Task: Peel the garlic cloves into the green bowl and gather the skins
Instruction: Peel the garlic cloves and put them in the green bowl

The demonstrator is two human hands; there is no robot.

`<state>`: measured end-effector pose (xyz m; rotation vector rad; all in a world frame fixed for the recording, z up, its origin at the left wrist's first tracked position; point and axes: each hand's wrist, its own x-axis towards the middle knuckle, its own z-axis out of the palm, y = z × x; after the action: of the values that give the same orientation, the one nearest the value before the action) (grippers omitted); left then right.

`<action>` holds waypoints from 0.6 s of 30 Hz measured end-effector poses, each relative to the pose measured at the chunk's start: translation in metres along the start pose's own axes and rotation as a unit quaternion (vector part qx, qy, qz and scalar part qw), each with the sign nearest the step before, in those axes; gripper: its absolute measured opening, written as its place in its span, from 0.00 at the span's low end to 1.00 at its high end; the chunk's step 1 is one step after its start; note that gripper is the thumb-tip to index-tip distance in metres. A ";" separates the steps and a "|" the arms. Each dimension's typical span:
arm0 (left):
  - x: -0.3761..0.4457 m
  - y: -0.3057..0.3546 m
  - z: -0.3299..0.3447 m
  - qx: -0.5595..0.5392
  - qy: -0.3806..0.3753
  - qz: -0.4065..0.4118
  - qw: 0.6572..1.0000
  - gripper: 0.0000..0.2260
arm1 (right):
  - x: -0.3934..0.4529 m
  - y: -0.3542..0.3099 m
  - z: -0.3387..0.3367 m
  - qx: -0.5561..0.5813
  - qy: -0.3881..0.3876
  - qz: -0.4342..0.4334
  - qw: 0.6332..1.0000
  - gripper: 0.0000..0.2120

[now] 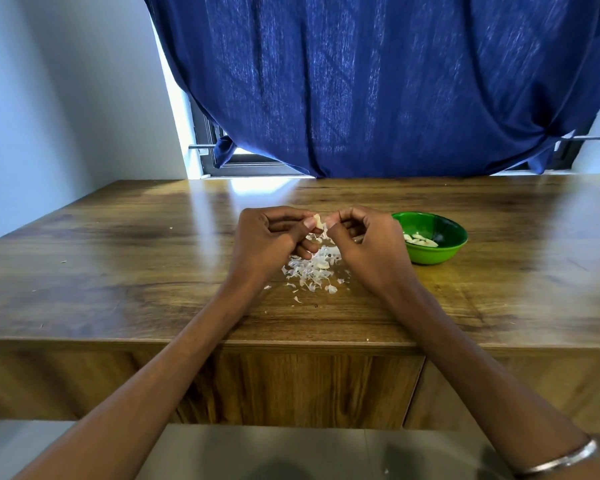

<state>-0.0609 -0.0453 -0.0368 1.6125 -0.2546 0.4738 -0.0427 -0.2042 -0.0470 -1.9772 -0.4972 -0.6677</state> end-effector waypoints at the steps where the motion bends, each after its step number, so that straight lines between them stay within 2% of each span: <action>1: 0.000 0.000 0.000 -0.001 0.003 0.001 1.000 0.04 | 0.000 0.000 0.000 -0.003 -0.001 0.002 1.000 0.04; 6: 0.002 -0.002 0.001 0.005 0.023 -0.003 1.000 0.03 | -0.002 0.000 -0.004 -0.007 -0.039 0.032 0.999 0.11; 9: 0.002 -0.001 0.000 0.000 0.023 -0.008 1.000 0.02 | -0.003 0.001 -0.003 -0.068 -0.066 0.030 0.995 0.13; 12: 0.002 -0.001 -0.001 -0.001 0.015 -0.020 1.000 0.04 | 0.000 0.001 -0.003 -0.099 -0.079 0.040 0.991 0.06; 13: 0.002 -0.001 -0.001 -0.005 0.012 -0.024 1.000 0.04 | 0.000 0.001 -0.003 -0.089 -0.080 0.045 0.992 0.02; 18: 0.001 0.001 -0.001 -0.019 0.001 -0.023 1.000 0.03 | -0.002 -0.002 -0.004 -0.071 -0.032 0.004 0.997 0.09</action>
<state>-0.0607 -0.0445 -0.0356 1.5774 -0.2246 0.4327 -0.0461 -0.2073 -0.0451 -2.1384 -0.4921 -0.6521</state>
